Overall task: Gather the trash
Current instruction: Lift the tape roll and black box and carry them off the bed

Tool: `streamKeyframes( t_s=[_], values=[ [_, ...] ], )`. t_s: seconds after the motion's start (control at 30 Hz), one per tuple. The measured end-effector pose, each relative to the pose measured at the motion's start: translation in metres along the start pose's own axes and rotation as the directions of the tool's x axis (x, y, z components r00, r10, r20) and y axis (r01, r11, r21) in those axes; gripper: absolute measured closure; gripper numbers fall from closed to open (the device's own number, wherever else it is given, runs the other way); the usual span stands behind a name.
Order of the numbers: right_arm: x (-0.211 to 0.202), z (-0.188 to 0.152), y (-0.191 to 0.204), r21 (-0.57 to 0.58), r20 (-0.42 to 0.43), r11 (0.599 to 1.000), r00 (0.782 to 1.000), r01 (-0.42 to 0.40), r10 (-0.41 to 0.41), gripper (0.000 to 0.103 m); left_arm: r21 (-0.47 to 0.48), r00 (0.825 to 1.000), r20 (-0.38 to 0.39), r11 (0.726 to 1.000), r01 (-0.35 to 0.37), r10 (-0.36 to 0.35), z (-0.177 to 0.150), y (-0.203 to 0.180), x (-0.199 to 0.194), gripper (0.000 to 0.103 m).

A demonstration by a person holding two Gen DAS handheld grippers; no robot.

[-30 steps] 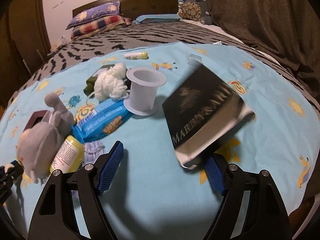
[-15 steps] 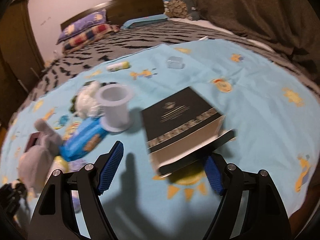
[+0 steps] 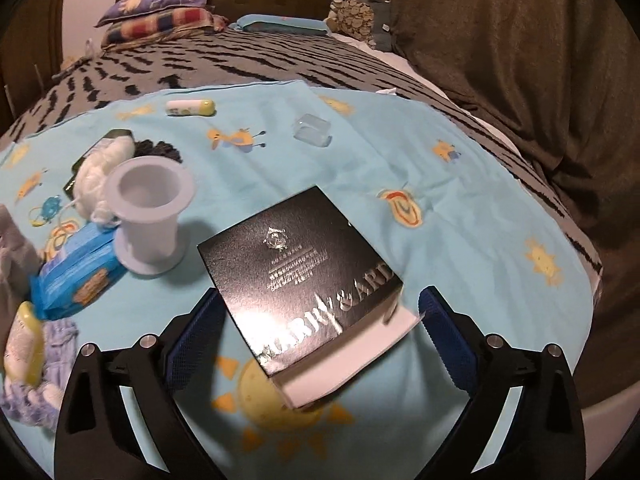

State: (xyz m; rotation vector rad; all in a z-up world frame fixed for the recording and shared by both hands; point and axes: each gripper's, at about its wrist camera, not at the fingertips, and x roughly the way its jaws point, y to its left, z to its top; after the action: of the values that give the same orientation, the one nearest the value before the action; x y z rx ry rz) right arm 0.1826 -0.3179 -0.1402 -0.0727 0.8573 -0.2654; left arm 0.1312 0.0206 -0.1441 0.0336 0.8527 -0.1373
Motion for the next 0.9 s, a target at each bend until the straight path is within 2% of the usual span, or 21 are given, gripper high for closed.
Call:
streamKeyframes(
  t_s=[0.17, 0.33, 0.4, 0.6, 0.7, 0.8, 0.9],
  values=[
    [0.007, 0.002, -0.010, 0.026, -0.011, 0.999, 0.999, -0.041, 0.041, 0.003, -0.001, 1.000, 0.000, 1.000, 0.000, 0.000, 0.003, -0.001, 0.005, 0.080],
    [0.009, 0.011, -0.003, -0.031, 0.018, 0.996, 0.996, -0.084, 0.085, 0.004, 0.001, 1.000, 0.003, 1.000, -0.001, 0.001, 0.004, 0.000, 0.006, 0.080],
    [0.012, 0.014, 0.001, -0.050, 0.014, 0.993, 0.994, -0.107, 0.108, 0.016, -0.001, 1.000, 0.003, 1.000, 0.002, -0.002, 0.004, 0.001, 0.006, 0.080],
    [0.005, 0.013, 0.008, -0.066, 0.029, 0.993, 0.995, -0.098, 0.100, 0.021, -0.009, 1.000, 0.007, 1.000, 0.015, -0.015, 0.003, 0.001, -0.002, 0.080],
    [-0.010, 0.006, 0.004, -0.045, 0.037, 0.993, 0.993, -0.110, 0.111, 0.021, -0.001, 0.999, 0.028, 1.000, 0.019, -0.019, 0.002, 0.001, -0.015, 0.080],
    [-0.041, -0.005, 0.001, -0.044, 0.069, 0.993, 0.991, -0.113, 0.116, 0.021, 0.010, 0.998, 0.060, 0.999, 0.036, -0.036, -0.002, 0.000, -0.039, 0.080],
    [-0.082, -0.021, -0.004, -0.011, 0.113, 0.988, 0.981, -0.155, 0.155, 0.021, 0.018, 0.995, 0.083, 0.999, 0.046, -0.047, -0.006, -0.001, -0.062, 0.080]
  ],
)
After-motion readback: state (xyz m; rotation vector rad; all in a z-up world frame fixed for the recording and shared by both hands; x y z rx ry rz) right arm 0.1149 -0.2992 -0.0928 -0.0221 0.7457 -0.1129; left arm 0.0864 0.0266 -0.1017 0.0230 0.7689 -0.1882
